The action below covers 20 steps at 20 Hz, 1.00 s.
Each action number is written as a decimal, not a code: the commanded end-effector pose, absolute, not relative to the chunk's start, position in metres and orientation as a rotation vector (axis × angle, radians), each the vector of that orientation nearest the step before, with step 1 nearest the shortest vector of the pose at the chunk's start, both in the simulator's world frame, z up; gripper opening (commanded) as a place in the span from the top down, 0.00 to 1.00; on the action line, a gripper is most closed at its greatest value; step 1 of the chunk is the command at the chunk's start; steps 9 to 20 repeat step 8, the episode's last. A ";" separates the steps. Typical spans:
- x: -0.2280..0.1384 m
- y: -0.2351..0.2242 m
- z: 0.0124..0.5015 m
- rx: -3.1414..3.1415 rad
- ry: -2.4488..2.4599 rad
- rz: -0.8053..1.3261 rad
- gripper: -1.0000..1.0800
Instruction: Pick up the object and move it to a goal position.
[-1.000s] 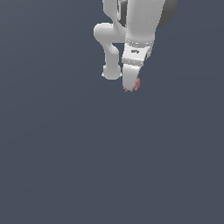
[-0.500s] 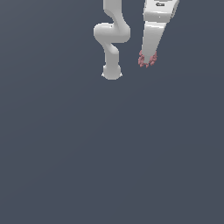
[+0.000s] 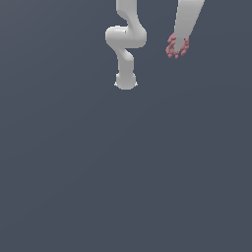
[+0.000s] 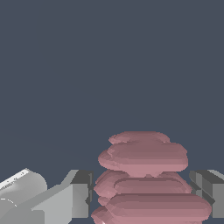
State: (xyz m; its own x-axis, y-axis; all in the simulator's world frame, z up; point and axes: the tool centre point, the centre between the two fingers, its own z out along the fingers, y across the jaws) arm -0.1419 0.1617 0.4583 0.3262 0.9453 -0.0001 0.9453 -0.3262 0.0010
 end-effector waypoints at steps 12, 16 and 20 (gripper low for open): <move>-0.142 0.164 0.463 2.560 1.822 0.000 1.00; -0.142 0.164 0.463 2.560 1.822 0.000 1.00; -0.142 0.164 0.463 2.560 1.822 0.000 1.00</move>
